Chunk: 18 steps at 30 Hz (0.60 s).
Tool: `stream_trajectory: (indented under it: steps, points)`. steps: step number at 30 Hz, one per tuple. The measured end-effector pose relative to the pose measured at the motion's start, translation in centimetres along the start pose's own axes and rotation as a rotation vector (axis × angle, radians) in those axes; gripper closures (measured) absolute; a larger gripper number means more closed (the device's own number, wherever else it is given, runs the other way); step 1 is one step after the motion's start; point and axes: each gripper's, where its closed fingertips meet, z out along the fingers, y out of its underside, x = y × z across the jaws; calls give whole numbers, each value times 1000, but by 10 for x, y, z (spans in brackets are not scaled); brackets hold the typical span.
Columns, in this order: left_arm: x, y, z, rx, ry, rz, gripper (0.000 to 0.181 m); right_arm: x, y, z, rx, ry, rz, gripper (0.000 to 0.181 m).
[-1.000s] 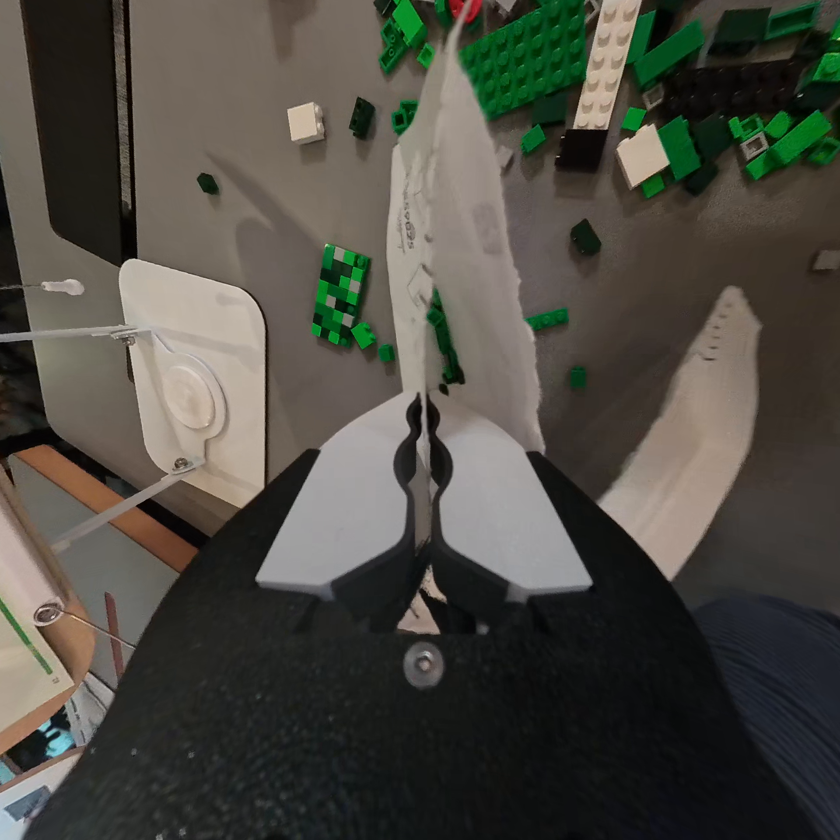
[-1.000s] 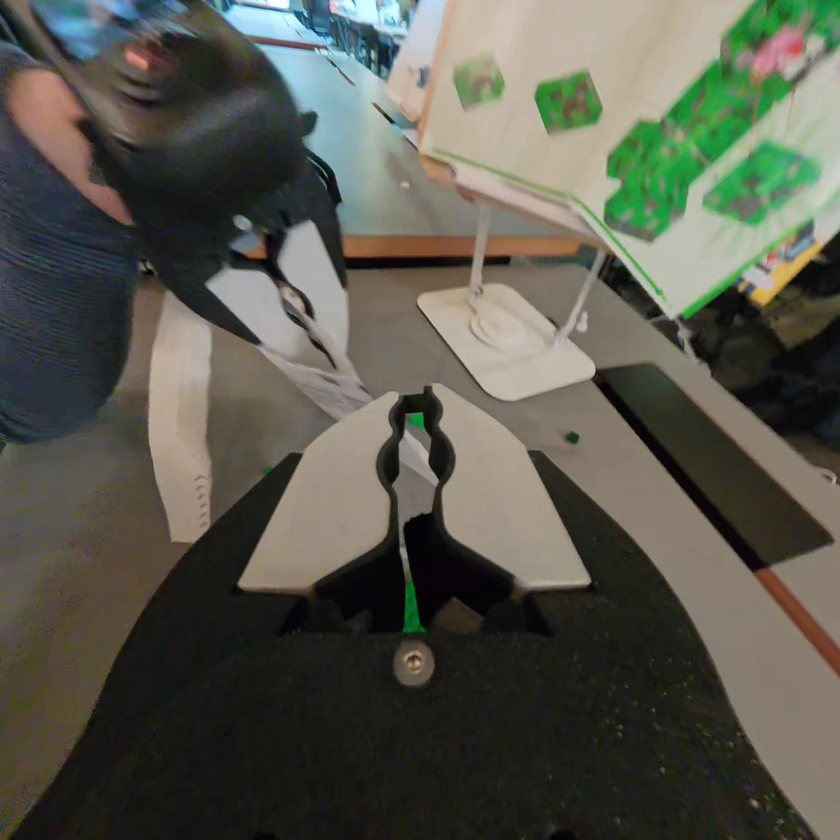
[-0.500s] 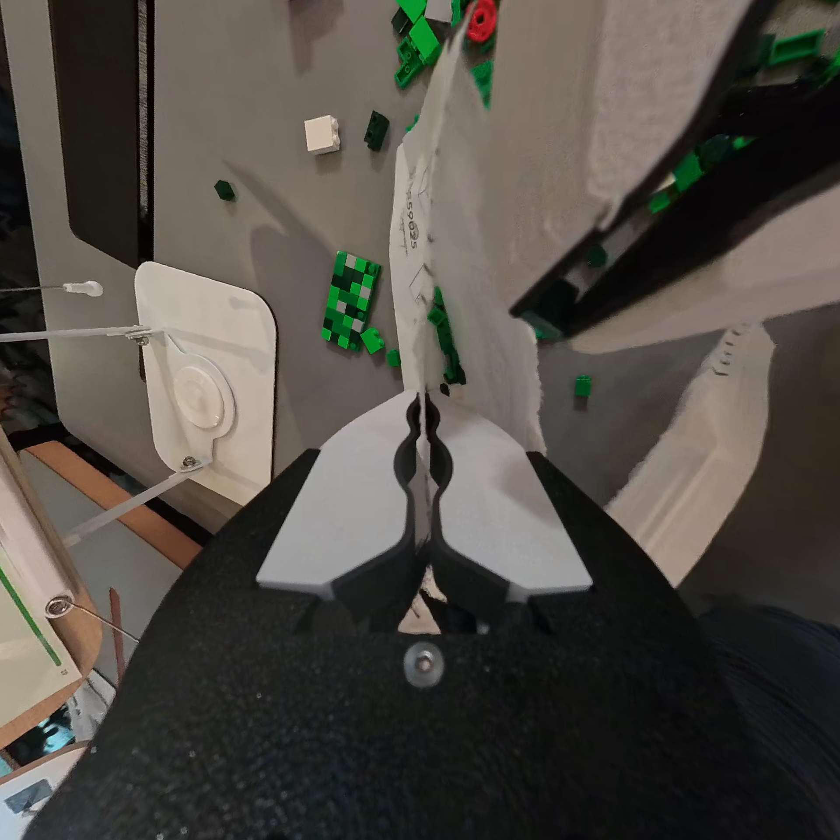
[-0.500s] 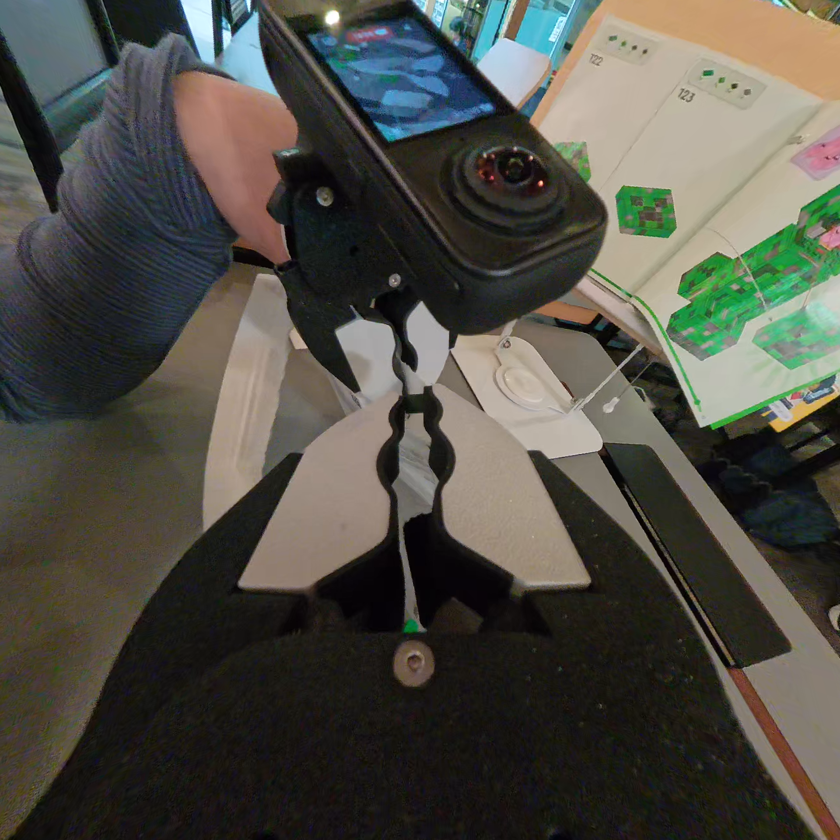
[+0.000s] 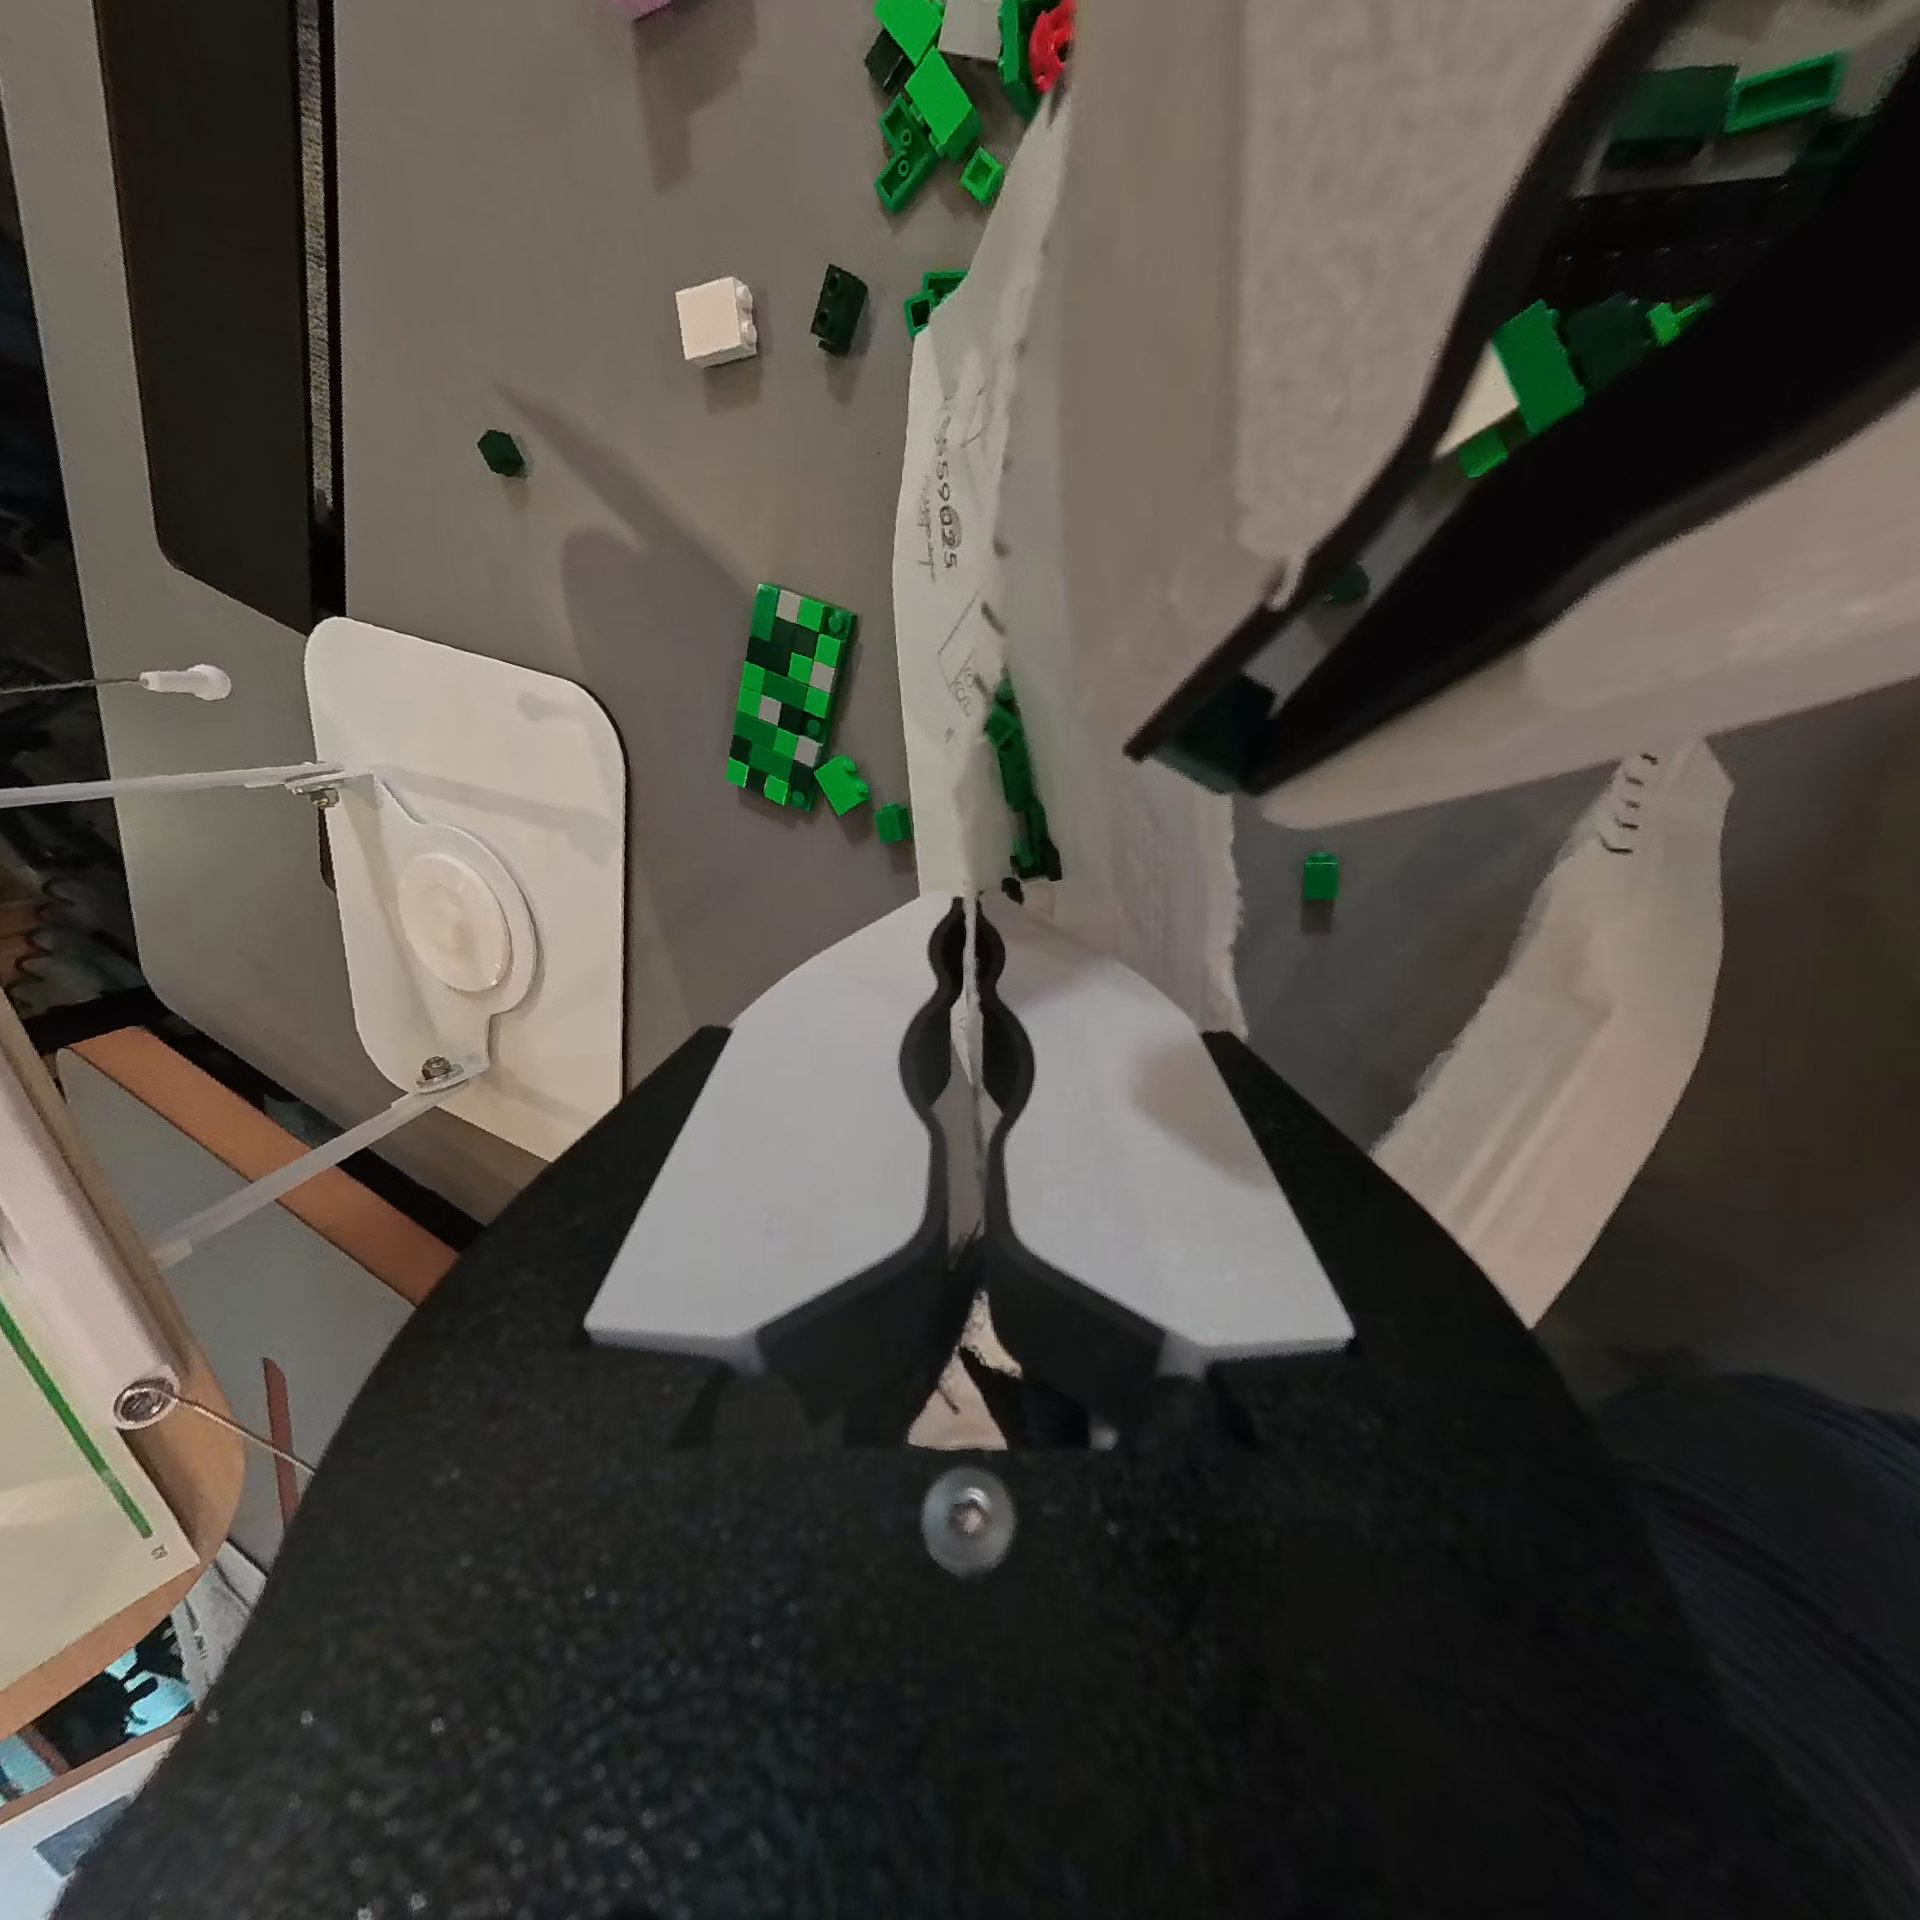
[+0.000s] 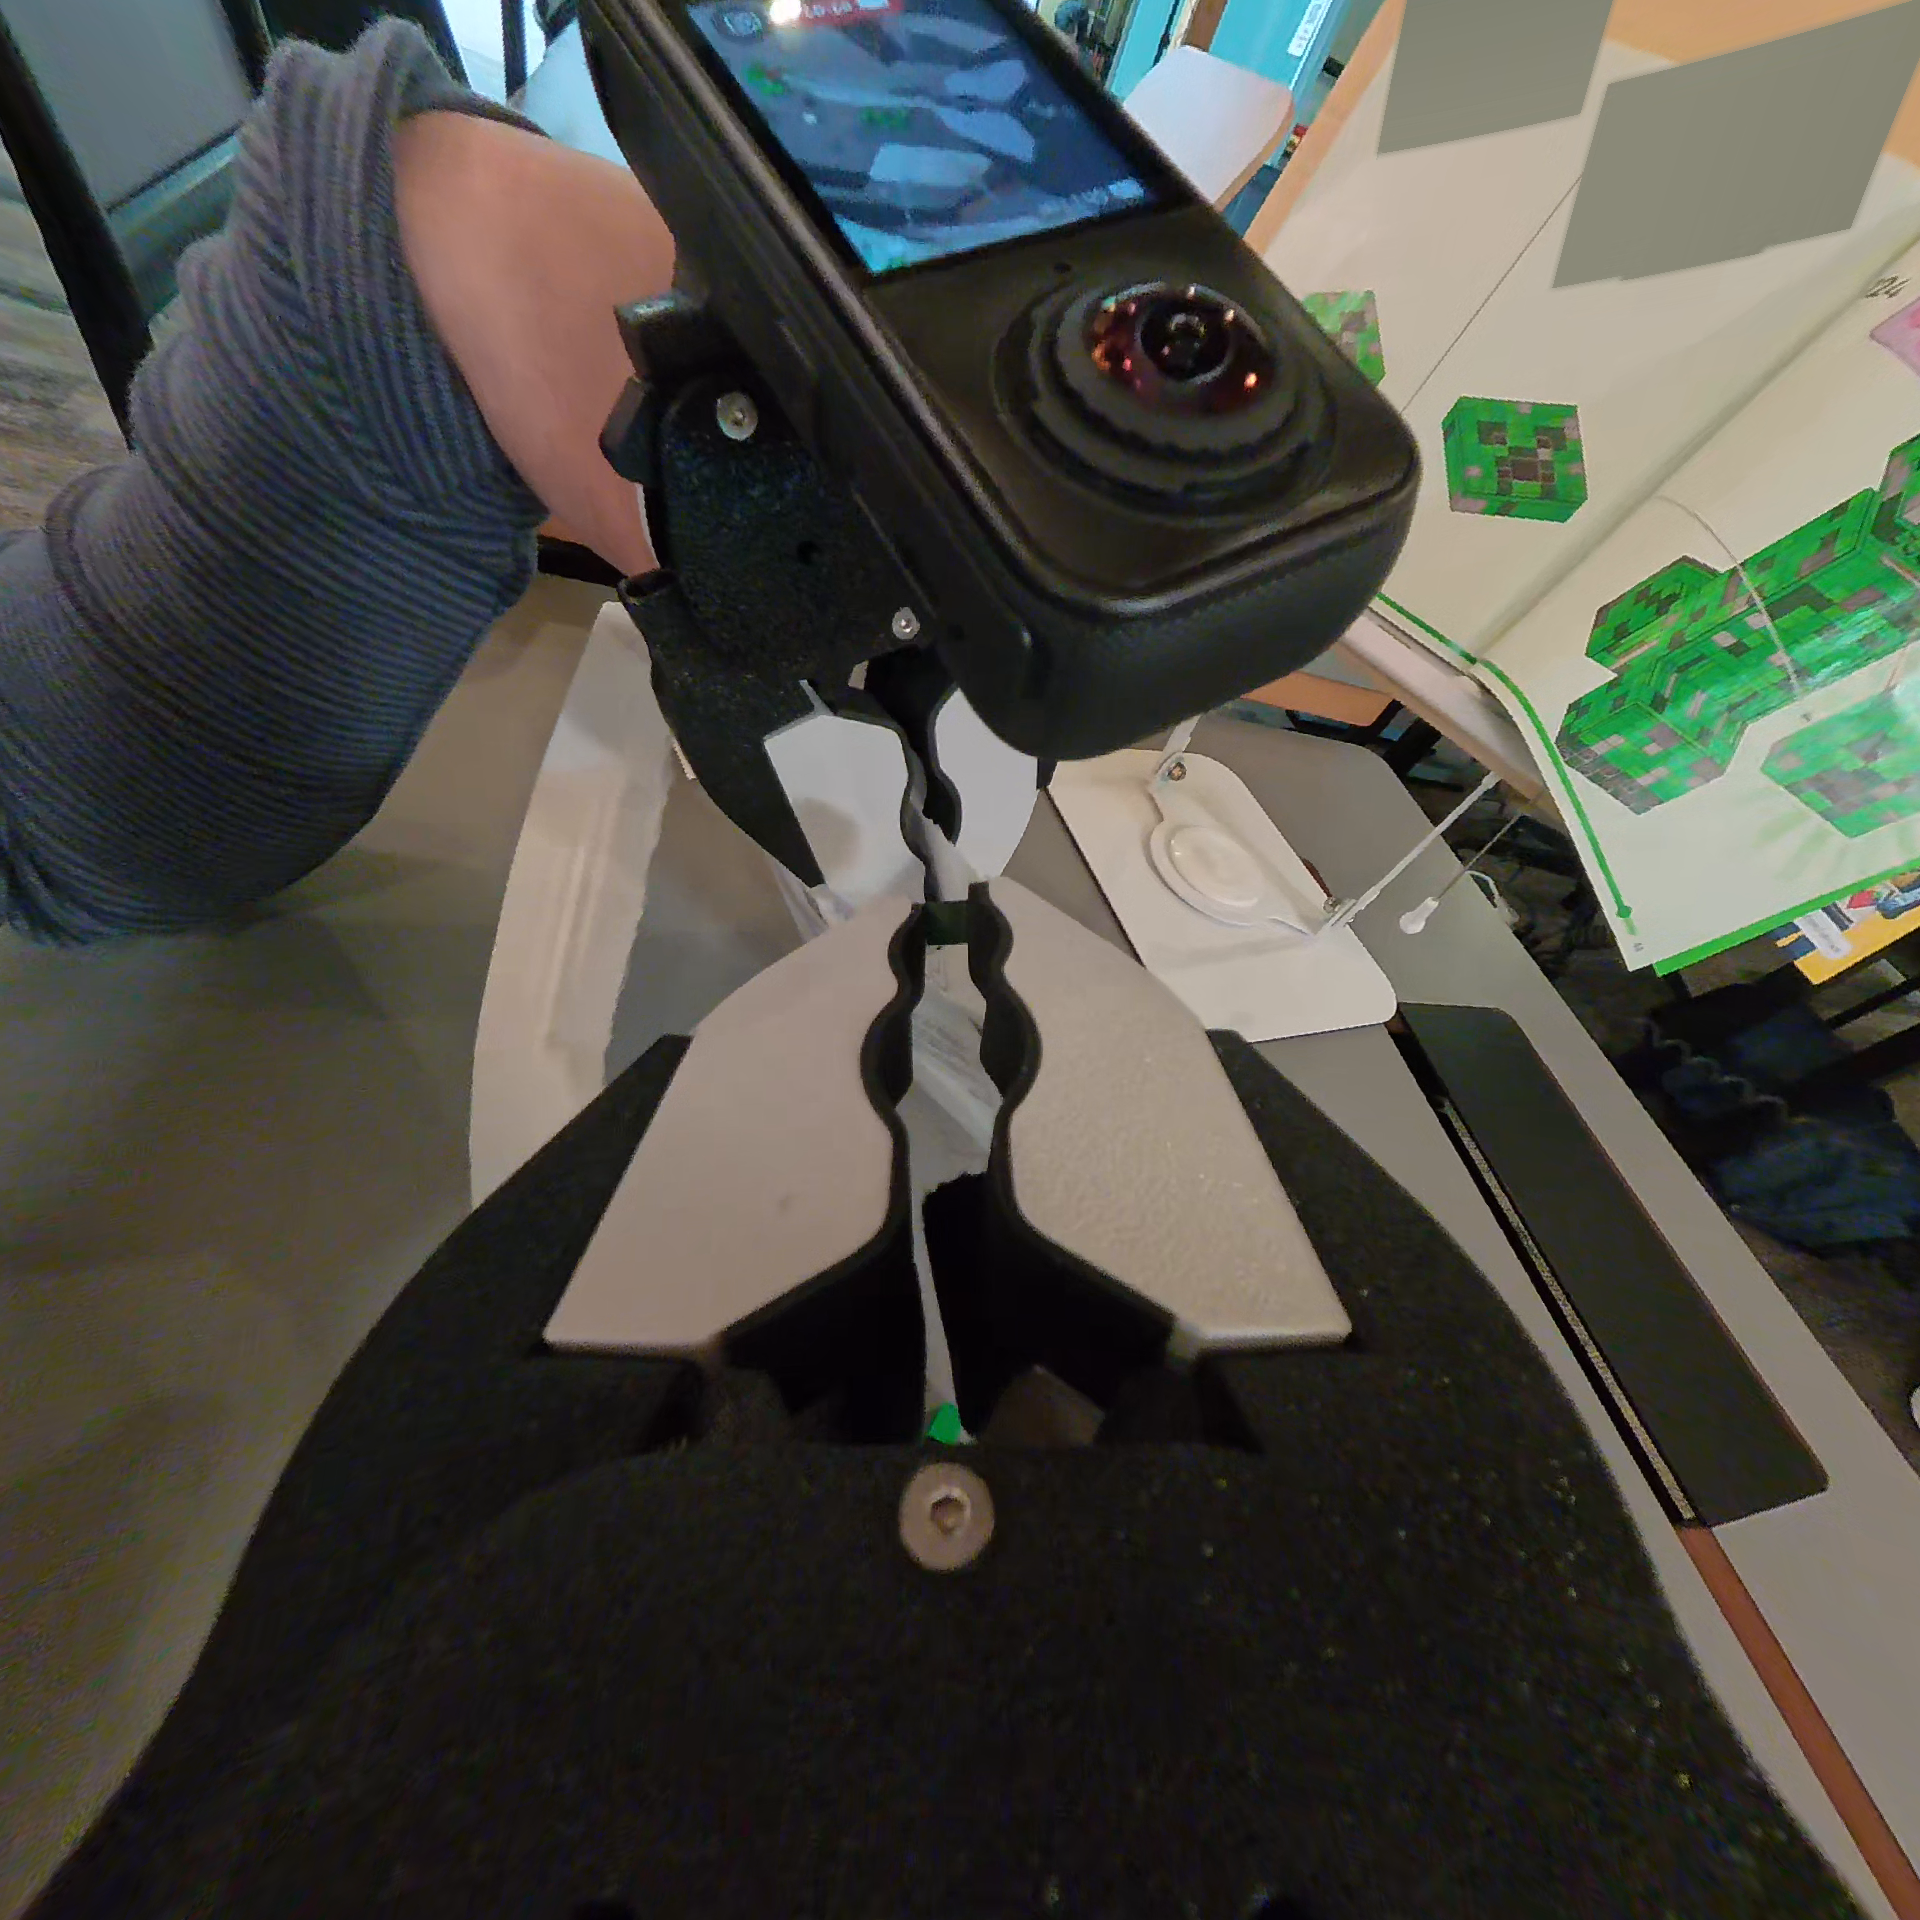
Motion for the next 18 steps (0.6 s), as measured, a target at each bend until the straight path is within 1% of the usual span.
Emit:
stream_trajectory:
  steps: [1,13,18]
  points:
    - [0,0,0,0,1,0,181,0,0,0,-1,0,0,174]
    - [0,0,-2,6,-2,3,181,0,0,2,3,13,-23,174]
    - [-1,-2,-5,24,-17,8,181,0,3,3,-26,49,-111,174]
